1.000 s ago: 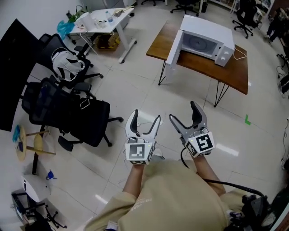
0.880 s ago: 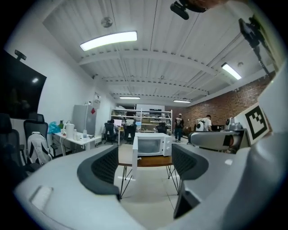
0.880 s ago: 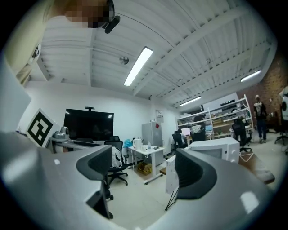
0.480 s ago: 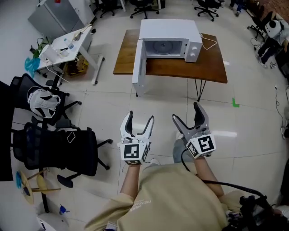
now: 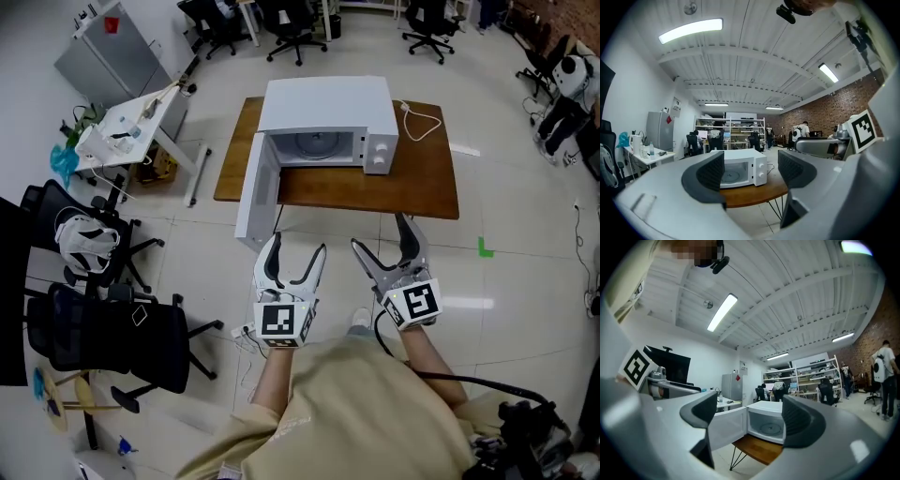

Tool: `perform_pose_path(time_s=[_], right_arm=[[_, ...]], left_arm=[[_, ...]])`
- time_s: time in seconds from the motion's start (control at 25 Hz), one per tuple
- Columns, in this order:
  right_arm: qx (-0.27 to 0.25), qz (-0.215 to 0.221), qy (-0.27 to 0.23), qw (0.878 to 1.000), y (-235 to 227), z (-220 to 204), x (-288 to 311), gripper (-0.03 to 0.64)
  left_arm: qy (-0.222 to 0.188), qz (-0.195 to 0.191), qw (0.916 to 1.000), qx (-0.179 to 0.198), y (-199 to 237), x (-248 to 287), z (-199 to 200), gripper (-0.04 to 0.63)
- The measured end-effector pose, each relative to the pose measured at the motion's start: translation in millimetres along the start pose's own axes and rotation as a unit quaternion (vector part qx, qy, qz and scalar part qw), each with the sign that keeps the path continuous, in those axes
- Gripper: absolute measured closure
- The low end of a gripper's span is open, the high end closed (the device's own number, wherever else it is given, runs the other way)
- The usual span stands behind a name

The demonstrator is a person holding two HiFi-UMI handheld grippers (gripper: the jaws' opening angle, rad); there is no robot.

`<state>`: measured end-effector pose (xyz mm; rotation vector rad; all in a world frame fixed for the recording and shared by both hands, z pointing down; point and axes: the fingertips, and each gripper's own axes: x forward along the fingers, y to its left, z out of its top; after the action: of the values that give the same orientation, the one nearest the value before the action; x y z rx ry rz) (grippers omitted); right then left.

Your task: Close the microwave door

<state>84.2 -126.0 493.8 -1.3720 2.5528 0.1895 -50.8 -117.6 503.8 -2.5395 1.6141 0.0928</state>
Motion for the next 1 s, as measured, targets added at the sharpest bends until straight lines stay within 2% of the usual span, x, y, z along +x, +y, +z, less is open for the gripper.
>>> perform_pose_path(time_s=[0.16,0.32,0.56,0.72,1.0], right_arm=[[0.018,0.010,-0.002,1.000,-40,-14,18,0.196],[0.023,0.024,-0.007,0.999,-38,-18,36,0.196],[0.025,-0.009,0.005,1.000,-50,-34,87,0.201],[0.015,-0.025,0.017,0.999,-33,-35,113,0.201],[-0.010,-0.052,0.019,0.998,8,-32,171,0.202]], left_arm=[[0.011,0.012,0.9998,0.009,-8,37,-8,0.233],[0.020,0.017,0.9996,0.009,7,47,-17,0.233],[0.017,-0.011,0.9998,0.000,51,90,-16,0.233],[0.013,-0.033,0.9994,0.003,80,100,-8,0.233],[-0.001,-0.081,0.9965,-0.020,134,102,7,0.237]])
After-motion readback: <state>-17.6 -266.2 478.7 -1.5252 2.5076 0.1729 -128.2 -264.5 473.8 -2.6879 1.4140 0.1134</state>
